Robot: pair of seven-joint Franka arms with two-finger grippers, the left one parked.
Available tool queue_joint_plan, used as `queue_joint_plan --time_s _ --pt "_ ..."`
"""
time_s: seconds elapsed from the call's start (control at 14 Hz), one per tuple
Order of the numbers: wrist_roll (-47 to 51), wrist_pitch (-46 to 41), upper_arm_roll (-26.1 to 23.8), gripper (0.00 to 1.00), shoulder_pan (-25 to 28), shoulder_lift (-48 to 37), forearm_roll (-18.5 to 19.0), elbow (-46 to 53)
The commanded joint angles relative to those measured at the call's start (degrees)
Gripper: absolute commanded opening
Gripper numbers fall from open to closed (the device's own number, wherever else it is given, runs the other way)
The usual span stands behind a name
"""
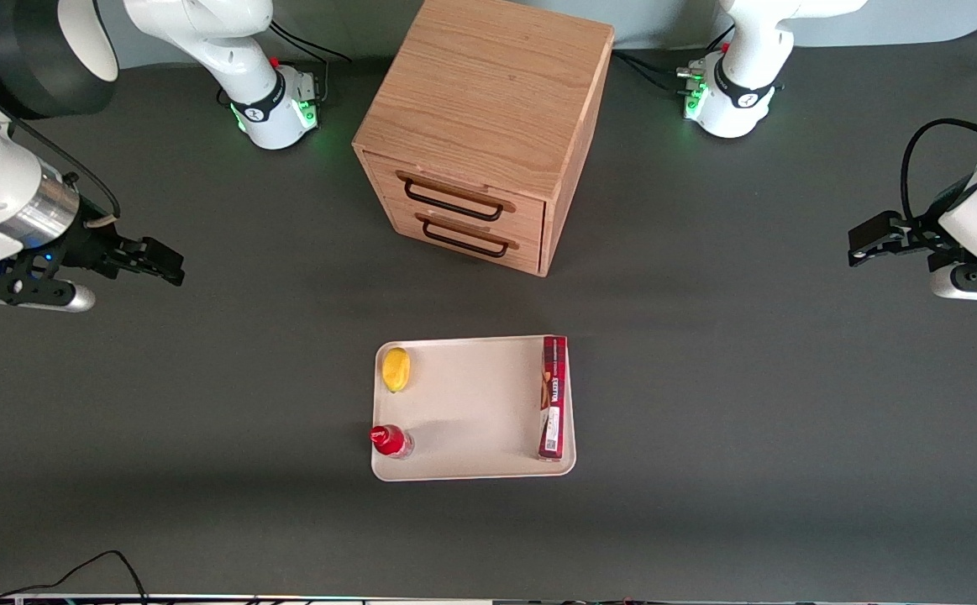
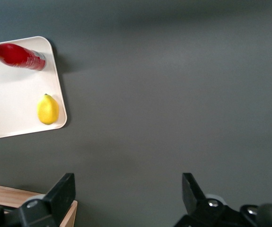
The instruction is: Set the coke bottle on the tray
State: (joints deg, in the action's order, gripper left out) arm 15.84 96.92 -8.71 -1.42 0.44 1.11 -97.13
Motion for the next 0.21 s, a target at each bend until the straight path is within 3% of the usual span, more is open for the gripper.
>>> queue_joint_plan --time_s 0.0,0.14 --pt "-1.51 0.46 -0.17 1.0 -0.61 -1.4 -1.2 -2.1" --pt "-0.72 -0.15 0.01 1.0 -0.52 -1.49 -1.03 -2.01"
